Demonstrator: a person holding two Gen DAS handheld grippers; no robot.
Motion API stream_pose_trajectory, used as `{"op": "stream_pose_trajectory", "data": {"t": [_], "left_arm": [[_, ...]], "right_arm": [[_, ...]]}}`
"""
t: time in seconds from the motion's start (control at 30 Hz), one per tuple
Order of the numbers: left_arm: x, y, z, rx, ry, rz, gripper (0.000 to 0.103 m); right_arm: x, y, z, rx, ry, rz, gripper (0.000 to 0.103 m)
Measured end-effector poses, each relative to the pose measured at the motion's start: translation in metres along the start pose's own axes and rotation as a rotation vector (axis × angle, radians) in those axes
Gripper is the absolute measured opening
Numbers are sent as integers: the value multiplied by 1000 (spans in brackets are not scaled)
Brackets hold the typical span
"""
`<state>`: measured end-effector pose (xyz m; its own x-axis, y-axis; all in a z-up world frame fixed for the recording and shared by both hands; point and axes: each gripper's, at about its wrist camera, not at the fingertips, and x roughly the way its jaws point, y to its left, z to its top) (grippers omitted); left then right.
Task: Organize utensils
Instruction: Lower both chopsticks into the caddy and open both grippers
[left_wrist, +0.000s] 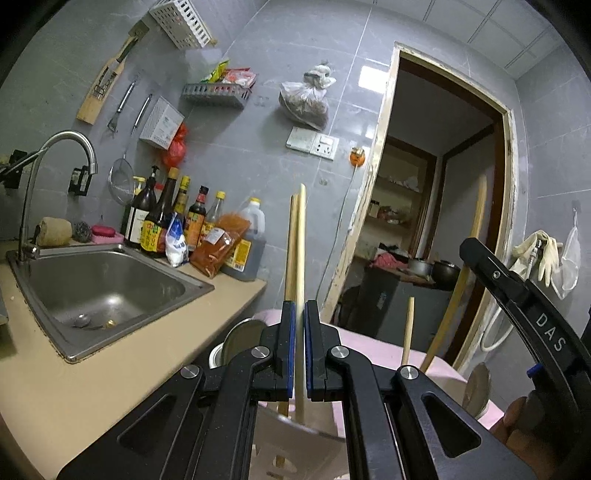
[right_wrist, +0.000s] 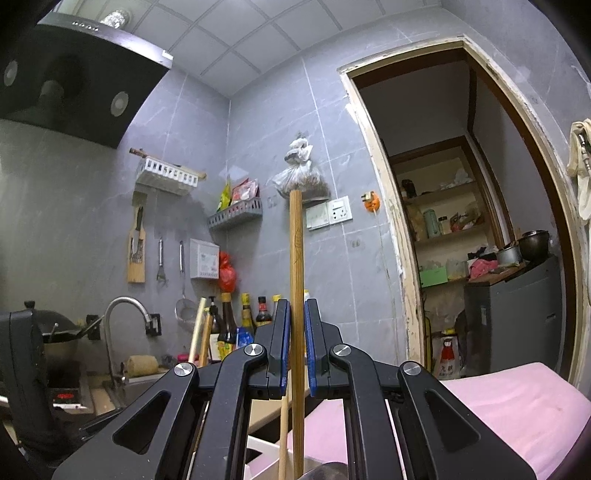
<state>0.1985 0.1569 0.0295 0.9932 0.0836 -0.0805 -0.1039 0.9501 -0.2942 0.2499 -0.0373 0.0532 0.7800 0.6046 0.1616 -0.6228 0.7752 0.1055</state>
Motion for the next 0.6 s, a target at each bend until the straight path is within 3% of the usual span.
{"op": "stream_pose_trajectory", "data": {"t": [0.27, 0.33, 0.43, 0.5, 0.6], "left_arm": [[-11, 5, 0, -22, -4, -16, 7], [-11, 6, 0, -26, -3, -23, 14], [-13, 6, 2, -33, -16, -31, 17], [-16, 6, 4, -35, -35, -29, 19], [-16, 5, 9, -35, -37, -34, 31]], "right_arm": [[1, 0, -2, 6, 13, 15, 8], [0, 1, -1, 6, 10, 12, 12], [-2, 1, 1, 13, 1, 14, 24], [-4, 0, 5, 16, -9, 8, 24], [-7, -4, 11, 38, -12, 9, 33]]}}
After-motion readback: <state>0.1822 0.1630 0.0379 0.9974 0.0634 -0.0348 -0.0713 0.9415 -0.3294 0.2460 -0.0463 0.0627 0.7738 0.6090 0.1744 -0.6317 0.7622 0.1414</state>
